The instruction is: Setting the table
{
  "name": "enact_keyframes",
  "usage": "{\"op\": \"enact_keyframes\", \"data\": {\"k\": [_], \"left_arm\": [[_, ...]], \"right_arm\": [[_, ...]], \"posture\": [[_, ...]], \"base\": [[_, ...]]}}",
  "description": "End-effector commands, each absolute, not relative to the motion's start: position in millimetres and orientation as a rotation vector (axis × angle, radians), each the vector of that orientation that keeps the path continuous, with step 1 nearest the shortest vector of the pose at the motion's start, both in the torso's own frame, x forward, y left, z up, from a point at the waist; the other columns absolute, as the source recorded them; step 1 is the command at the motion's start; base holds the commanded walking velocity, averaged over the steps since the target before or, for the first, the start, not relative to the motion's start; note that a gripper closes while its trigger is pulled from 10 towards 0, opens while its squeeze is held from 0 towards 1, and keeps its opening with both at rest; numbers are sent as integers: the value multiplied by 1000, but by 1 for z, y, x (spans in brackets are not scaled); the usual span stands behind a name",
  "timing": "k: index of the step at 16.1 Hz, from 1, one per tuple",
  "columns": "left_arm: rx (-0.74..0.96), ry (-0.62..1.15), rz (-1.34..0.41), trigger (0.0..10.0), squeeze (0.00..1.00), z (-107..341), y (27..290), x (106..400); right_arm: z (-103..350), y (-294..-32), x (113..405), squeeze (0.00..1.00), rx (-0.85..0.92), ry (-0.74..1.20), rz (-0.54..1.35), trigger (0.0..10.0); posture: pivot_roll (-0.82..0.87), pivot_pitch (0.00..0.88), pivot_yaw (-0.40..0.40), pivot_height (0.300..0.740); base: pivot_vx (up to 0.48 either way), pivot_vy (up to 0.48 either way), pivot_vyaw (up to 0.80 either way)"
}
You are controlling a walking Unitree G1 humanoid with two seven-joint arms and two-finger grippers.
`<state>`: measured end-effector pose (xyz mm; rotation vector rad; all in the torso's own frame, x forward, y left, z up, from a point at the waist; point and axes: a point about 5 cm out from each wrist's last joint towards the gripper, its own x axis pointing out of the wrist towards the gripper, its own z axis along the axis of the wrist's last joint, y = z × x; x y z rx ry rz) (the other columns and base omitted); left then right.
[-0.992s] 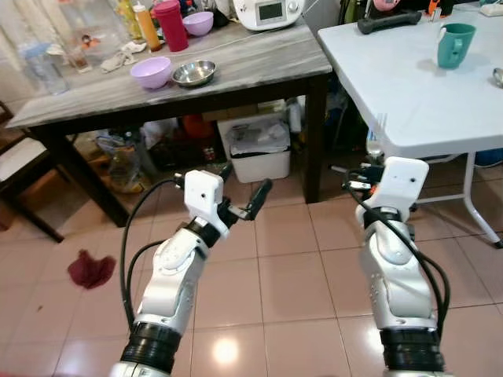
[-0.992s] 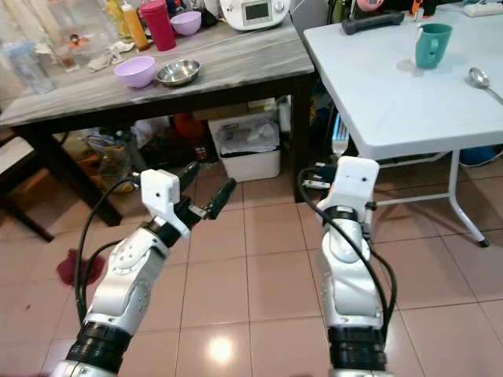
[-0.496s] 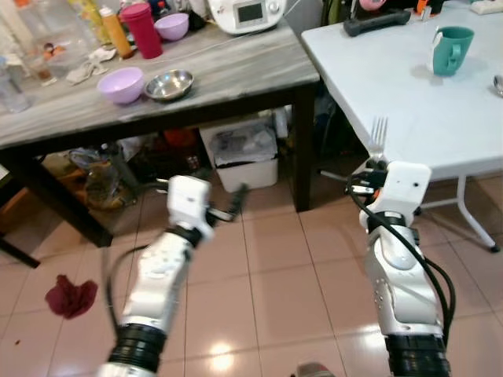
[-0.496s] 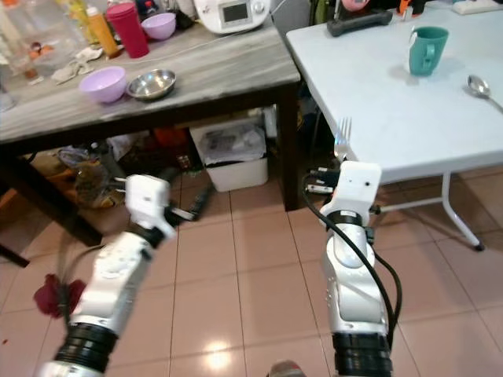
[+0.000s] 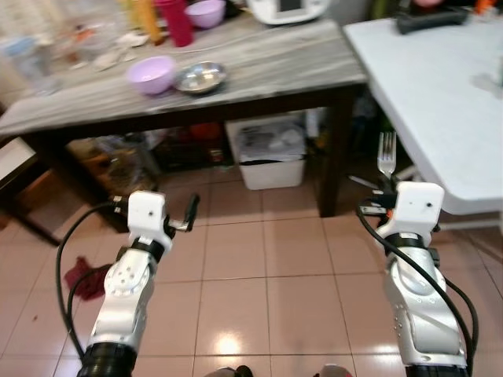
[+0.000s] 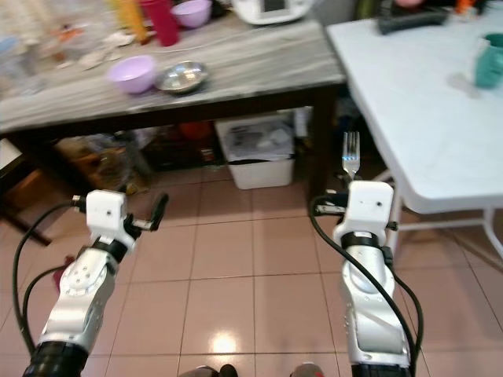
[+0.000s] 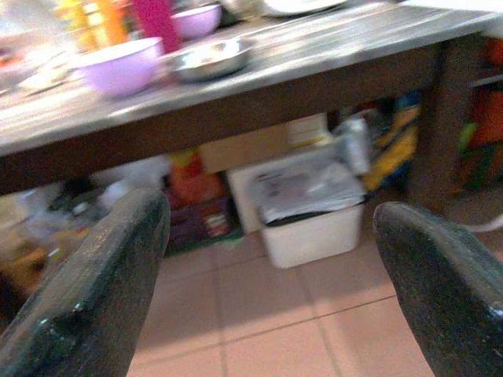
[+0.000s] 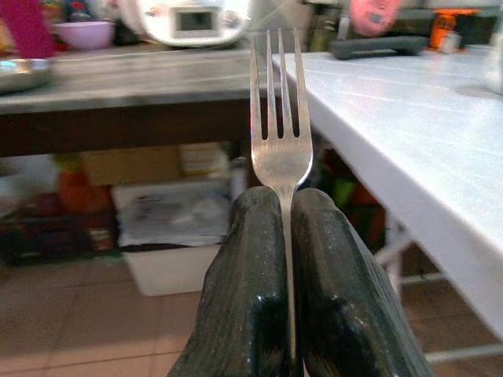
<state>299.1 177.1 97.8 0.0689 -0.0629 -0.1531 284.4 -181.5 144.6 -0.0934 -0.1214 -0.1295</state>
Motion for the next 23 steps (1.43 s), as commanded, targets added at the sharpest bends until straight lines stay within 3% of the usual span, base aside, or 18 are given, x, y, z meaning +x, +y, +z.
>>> {"op": "enact_keyframes", "data": {"k": [1,5,10,23], "left_arm": [[99,-81,-119,10000,0,102,188,297],[89,-89,-125,10000,0,104,183,299],[63,-99,-159,10000,0,106,175,300],[43,-107,-199,10000,0,108,166,303]], "right_arm": [[151,-173,282,0,-80,-151,-98,10000],[154,-168,286,0,-79,-159,-78,10000],[154,-168,286,0,-57,-154,-101,10000],[158,-167,289,0,-73,-169,-97,10000]], "posture": [[-213,141,139,740],[-204,135,137,740],[-208,135,140,740],[-214,129,143,740]], "base": [[0,0,406],[0,0,631],[0,0,0],[367,0,0]]}}
